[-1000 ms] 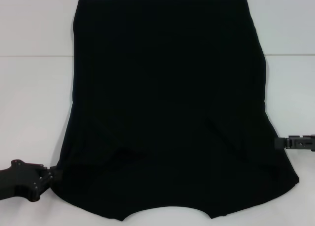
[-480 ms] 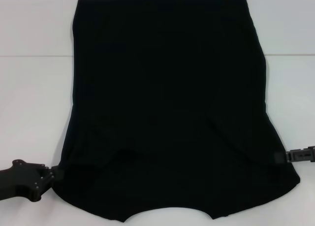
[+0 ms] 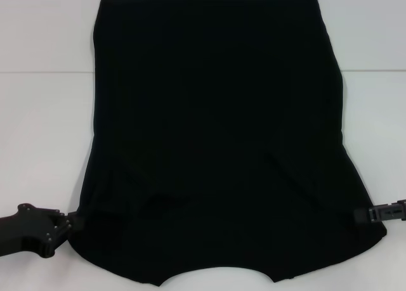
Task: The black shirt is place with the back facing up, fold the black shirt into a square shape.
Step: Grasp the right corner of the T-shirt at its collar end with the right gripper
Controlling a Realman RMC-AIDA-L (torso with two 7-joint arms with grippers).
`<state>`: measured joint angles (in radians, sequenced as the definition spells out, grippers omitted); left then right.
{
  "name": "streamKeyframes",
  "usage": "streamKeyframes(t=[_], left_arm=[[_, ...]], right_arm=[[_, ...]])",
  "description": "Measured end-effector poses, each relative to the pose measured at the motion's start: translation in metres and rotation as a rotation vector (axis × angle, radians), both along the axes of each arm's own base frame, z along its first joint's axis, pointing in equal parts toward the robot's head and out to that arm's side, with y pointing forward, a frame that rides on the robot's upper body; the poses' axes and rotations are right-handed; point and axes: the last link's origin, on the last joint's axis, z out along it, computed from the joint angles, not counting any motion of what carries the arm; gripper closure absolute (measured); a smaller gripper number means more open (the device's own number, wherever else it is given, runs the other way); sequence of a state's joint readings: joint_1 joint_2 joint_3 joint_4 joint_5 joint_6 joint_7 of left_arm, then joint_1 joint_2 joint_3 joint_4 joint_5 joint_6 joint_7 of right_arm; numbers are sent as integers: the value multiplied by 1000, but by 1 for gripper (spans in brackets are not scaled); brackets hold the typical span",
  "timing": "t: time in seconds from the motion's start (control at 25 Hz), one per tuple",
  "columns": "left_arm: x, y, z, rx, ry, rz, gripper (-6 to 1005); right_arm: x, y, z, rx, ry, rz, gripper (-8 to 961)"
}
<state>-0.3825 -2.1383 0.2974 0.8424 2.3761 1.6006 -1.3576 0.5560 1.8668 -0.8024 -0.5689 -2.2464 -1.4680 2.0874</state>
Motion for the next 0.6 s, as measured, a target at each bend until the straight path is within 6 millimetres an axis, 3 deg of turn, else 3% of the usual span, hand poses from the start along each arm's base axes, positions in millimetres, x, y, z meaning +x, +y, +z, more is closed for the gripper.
streamKeyframes(t=[0.6], left_arm=[[2, 3, 0, -1, 0, -7, 985]], right_arm=[[8, -4, 3, 25, -1, -31, 42]])
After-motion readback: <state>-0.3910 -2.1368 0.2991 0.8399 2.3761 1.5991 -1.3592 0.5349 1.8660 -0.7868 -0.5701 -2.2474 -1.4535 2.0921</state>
